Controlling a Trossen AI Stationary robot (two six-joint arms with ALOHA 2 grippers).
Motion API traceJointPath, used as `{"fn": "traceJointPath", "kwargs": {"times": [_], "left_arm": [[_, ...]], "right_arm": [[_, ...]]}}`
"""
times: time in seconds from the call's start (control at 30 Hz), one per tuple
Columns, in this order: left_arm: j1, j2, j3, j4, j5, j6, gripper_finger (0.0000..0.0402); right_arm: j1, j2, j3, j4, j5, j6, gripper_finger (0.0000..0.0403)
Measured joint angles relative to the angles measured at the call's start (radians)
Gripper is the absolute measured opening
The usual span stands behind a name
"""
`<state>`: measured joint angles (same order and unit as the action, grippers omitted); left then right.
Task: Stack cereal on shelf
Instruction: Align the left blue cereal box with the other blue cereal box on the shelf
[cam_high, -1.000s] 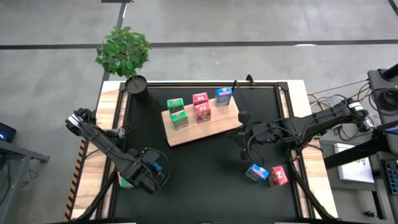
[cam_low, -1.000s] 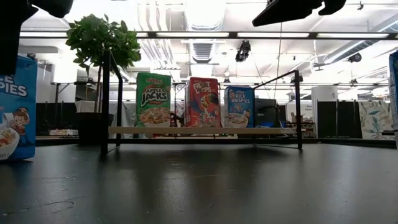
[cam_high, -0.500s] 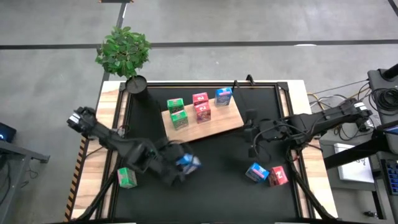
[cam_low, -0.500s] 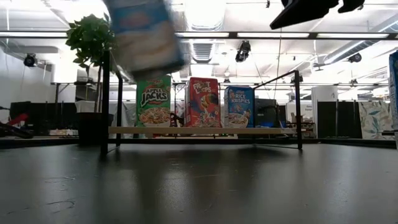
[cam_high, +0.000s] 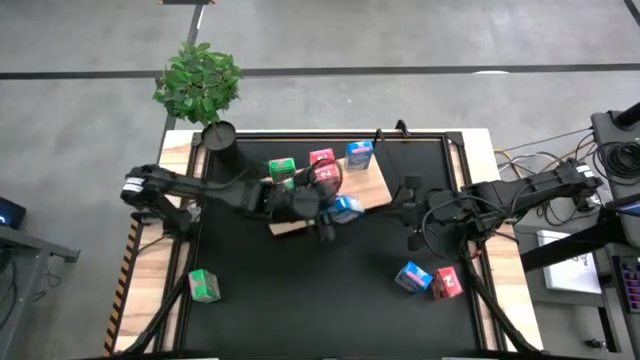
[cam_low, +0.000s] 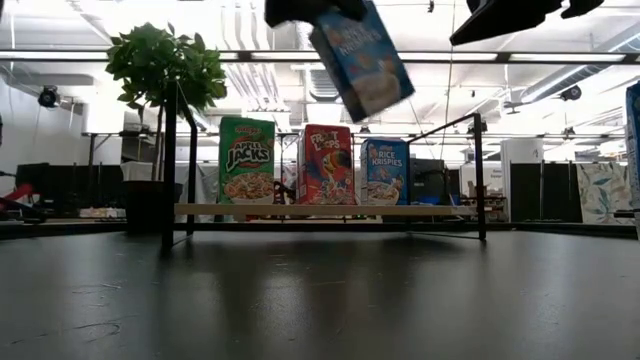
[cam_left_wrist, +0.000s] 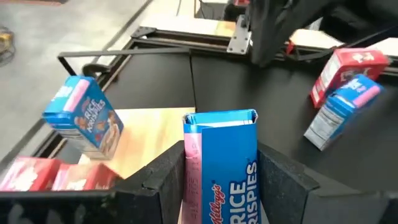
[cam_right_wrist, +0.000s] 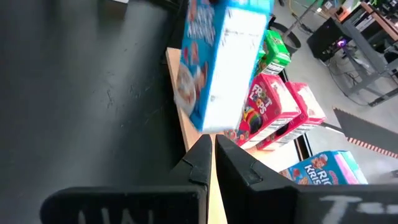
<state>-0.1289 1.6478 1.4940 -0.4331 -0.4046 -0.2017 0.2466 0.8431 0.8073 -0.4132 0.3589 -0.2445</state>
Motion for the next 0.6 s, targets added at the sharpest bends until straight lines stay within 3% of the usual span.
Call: {"fn": "traceJointPath", "kwargs": {"times": [0.23, 0.6], "left_arm": [[0.105, 0.093, 0.0, 0.136, 0.032, 0.053, 0.0157], [0.165, 0.196, 0.0, 0.303, 0.033, 0.088, 0.0157]], "right_arm": [[0.0, -0.028, -0.033, -0.004, 0.0, 0.027, 0.0012], [0.0, -0.031, -0.038, -0.001, 0.0, 0.036, 0.0012]]}}
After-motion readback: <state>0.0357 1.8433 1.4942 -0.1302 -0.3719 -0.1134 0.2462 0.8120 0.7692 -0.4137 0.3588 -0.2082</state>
